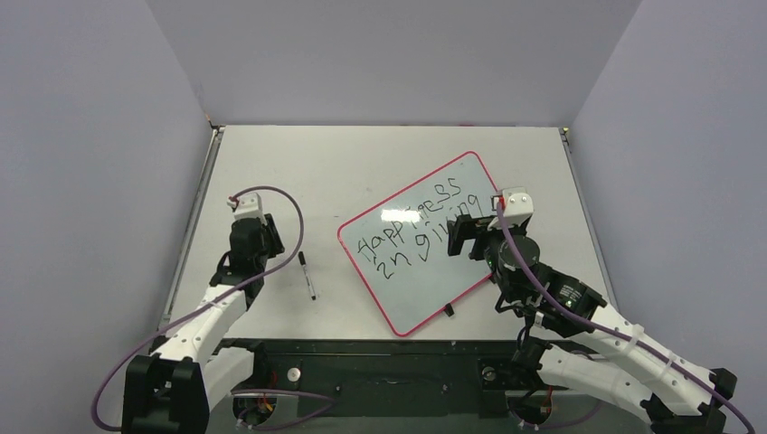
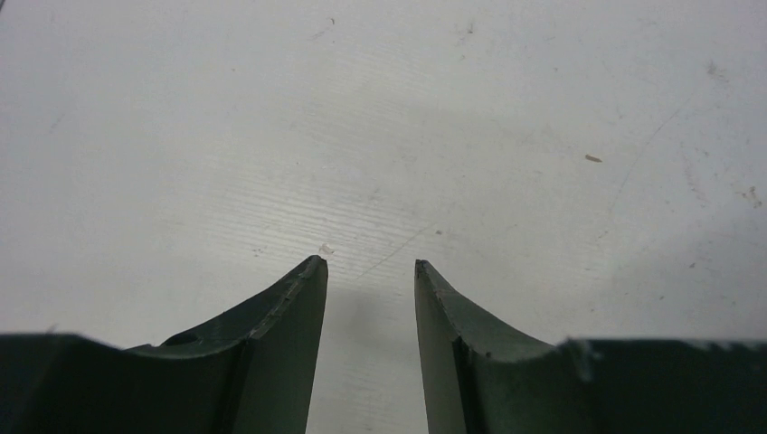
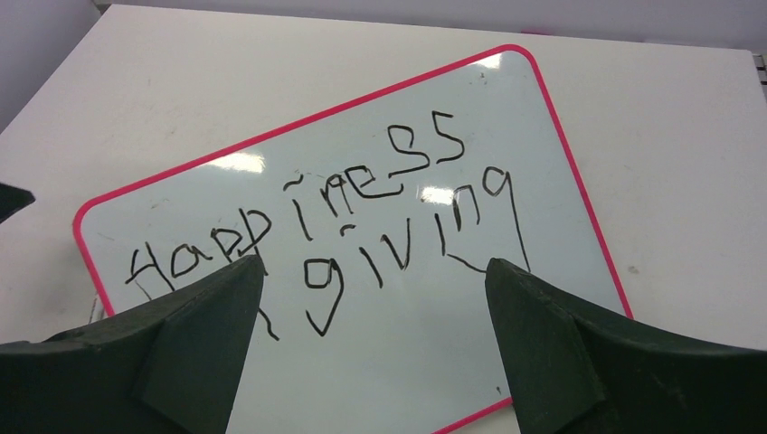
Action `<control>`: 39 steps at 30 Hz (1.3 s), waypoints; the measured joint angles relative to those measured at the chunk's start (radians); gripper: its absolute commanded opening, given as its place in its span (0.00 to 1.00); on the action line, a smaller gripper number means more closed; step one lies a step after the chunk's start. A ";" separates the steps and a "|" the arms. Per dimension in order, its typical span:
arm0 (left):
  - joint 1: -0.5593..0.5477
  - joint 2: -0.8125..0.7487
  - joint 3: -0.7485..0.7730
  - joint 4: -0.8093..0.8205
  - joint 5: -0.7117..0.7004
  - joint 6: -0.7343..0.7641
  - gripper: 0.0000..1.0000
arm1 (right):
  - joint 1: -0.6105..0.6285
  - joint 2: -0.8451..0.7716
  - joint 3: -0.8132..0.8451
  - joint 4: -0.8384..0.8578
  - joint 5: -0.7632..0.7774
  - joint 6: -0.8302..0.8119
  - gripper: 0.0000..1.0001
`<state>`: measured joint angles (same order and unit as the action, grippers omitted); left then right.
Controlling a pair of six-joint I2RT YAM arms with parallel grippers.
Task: Write a sentence on the whiteboard
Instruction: Reset both arms
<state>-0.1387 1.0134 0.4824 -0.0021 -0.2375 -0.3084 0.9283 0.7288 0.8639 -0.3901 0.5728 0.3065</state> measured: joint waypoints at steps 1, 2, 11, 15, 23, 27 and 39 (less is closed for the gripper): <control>0.000 -0.021 -0.043 0.048 -0.010 0.020 0.36 | 0.000 -0.009 -0.011 0.006 0.012 0.001 0.89; 0.000 -0.038 -0.089 0.103 -0.021 0.041 0.36 | 0.000 -0.018 -0.020 0.016 0.028 0.005 0.89; 0.000 0.022 -0.294 0.567 -0.077 0.161 0.36 | 0.000 -0.032 -0.021 0.046 0.113 0.060 0.89; 0.000 0.137 -0.325 0.768 -0.097 0.202 0.36 | 0.000 -0.031 -0.019 0.035 0.117 0.068 0.89; 0.011 0.243 -0.307 0.891 -0.095 0.242 0.37 | -0.006 -0.118 -0.020 0.010 0.147 0.072 0.91; 0.016 0.388 -0.330 1.122 -0.064 0.250 0.38 | -0.006 -0.148 -0.020 0.008 0.151 0.076 0.91; 0.016 0.452 -0.288 1.143 -0.017 0.267 0.38 | -0.006 -0.161 -0.020 -0.014 0.149 0.080 0.91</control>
<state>-0.1226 1.4658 0.1944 1.1404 -0.2543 -0.0410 0.9226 0.5682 0.8440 -0.4038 0.7219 0.3862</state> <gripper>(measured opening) 0.374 0.905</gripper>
